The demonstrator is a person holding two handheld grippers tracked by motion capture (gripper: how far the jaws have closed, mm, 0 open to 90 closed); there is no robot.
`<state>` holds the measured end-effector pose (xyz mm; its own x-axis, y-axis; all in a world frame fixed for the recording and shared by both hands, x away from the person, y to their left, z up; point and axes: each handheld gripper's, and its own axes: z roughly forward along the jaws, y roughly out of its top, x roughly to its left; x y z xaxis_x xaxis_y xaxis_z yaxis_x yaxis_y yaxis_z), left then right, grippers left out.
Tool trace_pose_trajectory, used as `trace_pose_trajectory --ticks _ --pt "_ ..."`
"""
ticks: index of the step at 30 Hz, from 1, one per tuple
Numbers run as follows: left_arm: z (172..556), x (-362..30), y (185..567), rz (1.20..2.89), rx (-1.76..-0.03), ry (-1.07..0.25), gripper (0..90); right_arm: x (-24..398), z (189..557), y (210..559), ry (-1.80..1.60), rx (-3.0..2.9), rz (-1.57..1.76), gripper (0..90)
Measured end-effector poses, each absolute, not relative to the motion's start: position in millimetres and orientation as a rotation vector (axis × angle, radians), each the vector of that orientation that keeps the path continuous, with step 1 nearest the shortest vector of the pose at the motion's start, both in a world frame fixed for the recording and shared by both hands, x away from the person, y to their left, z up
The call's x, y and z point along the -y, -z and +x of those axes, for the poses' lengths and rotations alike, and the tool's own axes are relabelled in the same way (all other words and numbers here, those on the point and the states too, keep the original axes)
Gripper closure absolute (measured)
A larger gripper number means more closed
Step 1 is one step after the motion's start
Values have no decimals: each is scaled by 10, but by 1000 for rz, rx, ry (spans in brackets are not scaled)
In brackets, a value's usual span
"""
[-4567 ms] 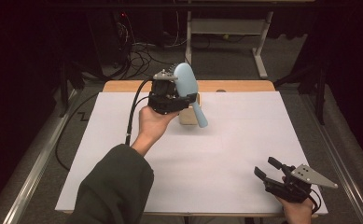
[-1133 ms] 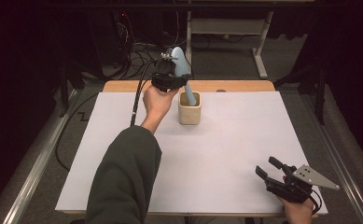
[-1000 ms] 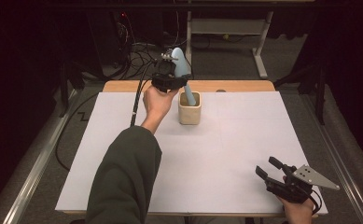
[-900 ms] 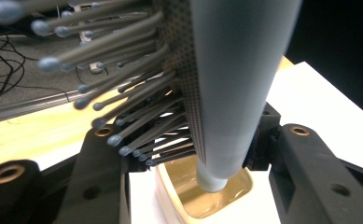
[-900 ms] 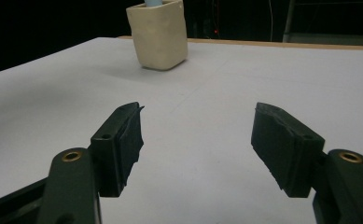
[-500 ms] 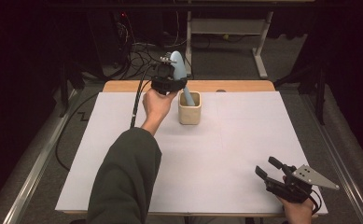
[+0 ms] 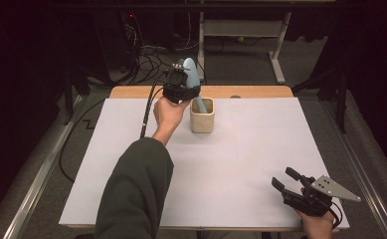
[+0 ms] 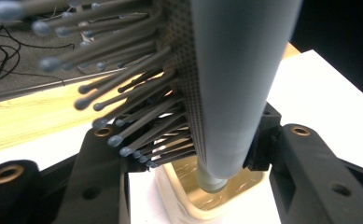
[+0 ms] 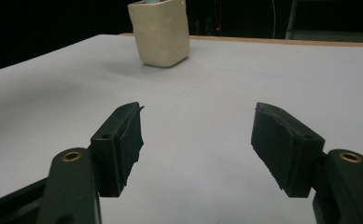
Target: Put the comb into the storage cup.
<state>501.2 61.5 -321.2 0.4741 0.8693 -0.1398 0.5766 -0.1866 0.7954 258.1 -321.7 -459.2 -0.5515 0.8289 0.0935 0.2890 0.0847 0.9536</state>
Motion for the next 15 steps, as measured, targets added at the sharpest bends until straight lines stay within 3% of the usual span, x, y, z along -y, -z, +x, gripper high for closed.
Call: trace_pose_trajectory --ticks 15 --pt "5006 -633 3309 1873 -1223 -429 542 3221 2578 4590 -1486 -1882 1102 342"
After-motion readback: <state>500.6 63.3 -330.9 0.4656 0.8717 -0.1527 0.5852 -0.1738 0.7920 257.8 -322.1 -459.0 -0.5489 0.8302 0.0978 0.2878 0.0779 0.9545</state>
